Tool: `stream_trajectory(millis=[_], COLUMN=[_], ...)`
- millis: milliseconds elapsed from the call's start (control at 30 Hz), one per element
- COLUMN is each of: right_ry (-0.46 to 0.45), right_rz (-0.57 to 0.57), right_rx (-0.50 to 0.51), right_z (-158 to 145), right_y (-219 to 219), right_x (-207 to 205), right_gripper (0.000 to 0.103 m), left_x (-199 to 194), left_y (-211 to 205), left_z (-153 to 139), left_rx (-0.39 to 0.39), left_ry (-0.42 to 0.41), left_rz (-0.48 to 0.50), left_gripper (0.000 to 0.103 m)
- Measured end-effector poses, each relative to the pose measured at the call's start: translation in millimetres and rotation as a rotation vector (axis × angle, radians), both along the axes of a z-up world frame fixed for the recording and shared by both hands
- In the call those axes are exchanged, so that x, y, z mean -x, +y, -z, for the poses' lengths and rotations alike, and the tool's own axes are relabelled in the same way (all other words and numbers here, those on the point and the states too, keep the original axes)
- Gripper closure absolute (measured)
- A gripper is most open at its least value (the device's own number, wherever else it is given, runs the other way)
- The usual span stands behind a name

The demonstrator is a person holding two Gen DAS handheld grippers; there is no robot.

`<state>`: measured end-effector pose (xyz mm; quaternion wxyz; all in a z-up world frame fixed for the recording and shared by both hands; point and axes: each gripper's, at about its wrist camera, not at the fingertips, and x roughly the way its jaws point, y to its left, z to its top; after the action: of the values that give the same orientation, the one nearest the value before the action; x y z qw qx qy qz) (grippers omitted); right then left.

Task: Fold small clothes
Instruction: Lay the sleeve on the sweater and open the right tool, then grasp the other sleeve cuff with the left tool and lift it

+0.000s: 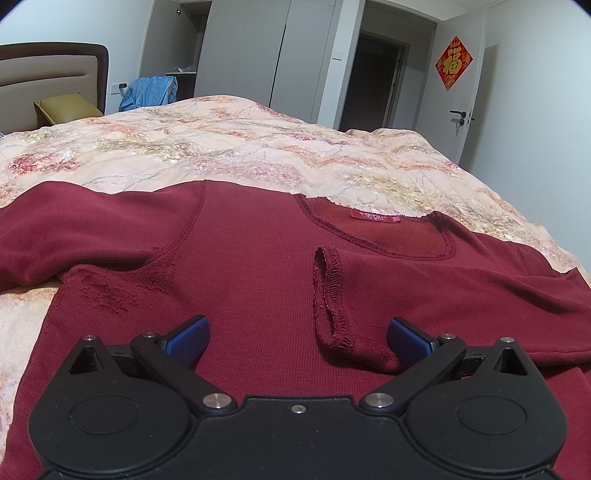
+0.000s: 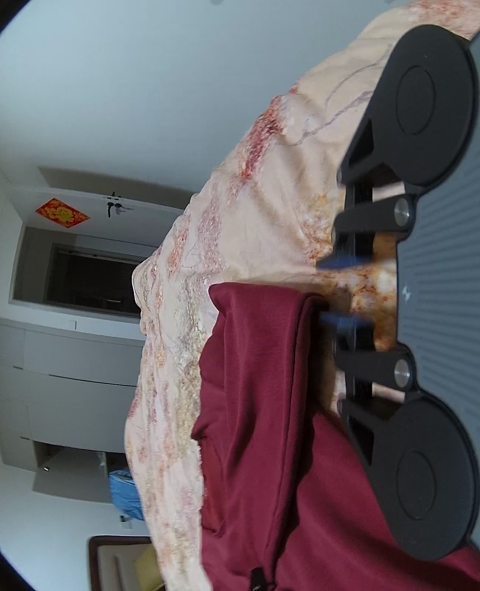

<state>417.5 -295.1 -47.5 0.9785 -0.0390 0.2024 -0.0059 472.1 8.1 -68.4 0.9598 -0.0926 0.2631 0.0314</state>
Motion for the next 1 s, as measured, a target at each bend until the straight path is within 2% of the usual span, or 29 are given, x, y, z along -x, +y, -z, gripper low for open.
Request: stream_trajectory(millis=[133,267,400,533,667,767,867,1000], right_ry=[0.000,-0.008,-0.007,0.008,0.039,0.063,0.091,0.098], right_rz=[-0.039,-0.107,-0.189,-0.281,-0.411,-0.492,-0.504,-0.442], right_rx=[-0.061,-0.090,-0.116,-0.171,-0.225,-0.208,-0.149,-0.103], right_z=[-8,-18,-29,-37,-34,-21,-8,11], right_y=[-1,9,28,48,73,97,118,130], right_x=[18,33,45,54,66,73,77,80], right_gripper=[0.016,0.000,0.000,0.000,0.000,0.000,0.000,0.000], left_x=[2,12,39,75,110,131,148,159], left_y=[4,16,42,88,151,201,245,288], left_z=[-3,-17,-30,-40,-42,-40,-41,-43], left_rx=[0.027,0.084,0.134,0.141,0.108,0.103,0.126,0.159], left_ry=[0.004,0.032,0.042,0.036,0.064,0.073,0.065,0.019], left_rz=[0.005,0.015,-0.005,-0.073,-0.231,-0.369,-0.486,-0.585], left_gripper=[0.000,0.000,0.001,0.001,0.001,0.001,0.001,0.001])
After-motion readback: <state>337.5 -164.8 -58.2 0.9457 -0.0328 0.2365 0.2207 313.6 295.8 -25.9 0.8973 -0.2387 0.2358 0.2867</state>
